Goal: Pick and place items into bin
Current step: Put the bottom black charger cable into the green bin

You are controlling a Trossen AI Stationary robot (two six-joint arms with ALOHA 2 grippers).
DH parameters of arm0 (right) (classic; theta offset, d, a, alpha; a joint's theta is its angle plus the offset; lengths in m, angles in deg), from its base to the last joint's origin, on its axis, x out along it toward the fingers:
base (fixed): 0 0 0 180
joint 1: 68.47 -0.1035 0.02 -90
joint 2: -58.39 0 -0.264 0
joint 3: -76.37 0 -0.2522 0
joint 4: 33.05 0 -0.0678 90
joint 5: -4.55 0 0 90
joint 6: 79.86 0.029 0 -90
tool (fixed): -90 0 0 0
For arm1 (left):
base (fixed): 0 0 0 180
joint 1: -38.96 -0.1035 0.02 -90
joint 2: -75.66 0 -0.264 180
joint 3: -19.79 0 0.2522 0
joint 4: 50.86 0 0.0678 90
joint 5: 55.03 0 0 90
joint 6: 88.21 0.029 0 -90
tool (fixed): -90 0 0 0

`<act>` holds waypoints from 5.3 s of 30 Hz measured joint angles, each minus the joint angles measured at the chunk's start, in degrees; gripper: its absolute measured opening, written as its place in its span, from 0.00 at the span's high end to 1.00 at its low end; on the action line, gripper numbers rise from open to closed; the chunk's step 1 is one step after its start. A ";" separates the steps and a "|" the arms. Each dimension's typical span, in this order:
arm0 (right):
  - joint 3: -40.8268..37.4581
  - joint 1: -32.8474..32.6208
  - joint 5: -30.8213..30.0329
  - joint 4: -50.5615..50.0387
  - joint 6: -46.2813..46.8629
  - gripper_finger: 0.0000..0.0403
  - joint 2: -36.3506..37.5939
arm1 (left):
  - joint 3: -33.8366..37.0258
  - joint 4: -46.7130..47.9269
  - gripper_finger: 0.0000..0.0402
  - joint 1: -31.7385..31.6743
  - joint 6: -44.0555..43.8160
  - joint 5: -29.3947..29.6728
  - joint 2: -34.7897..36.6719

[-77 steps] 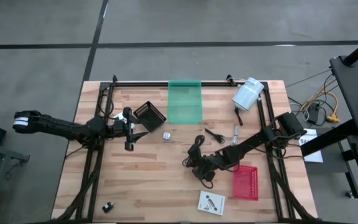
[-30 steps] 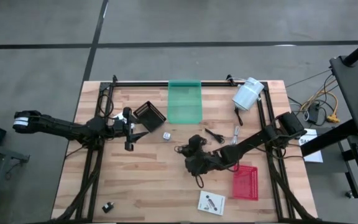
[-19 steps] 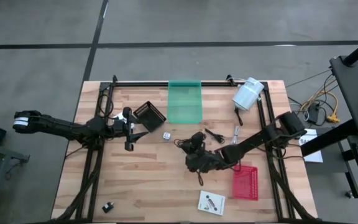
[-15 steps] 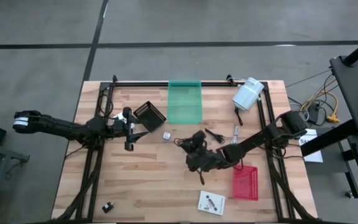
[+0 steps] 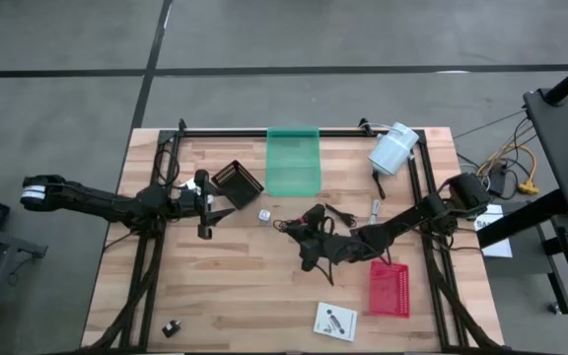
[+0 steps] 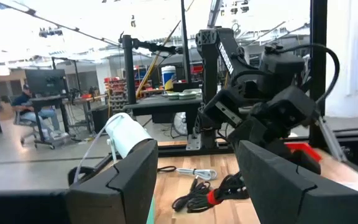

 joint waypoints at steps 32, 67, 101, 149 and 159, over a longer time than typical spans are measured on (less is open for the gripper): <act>-24.44 2.01 1.57 28.60 0.14 0.97 18.38 | 0.02 -5.00 0.48 0.01 4.41 0.03 -3.67; -39.06 10.27 6.63 41.71 3.30 0.97 28.79 | 0.02 -9.20 0.48 0.02 7.23 0.24 -7.53; -35.78 26.29 33.65 44.86 6.68 0.97 28.37 | 0.02 -10.42 0.48 0.02 7.30 0.26 -7.69; -16.73 32.63 34.61 22.16 9.21 0.97 27.93 | 0.74 -9.86 0.48 0.01 6.87 0.26 -8.42; -16.66 32.59 34.50 22.16 11.57 0.97 27.93 | 0.74 -10.07 0.48 0.00 6.86 0.26 -11.83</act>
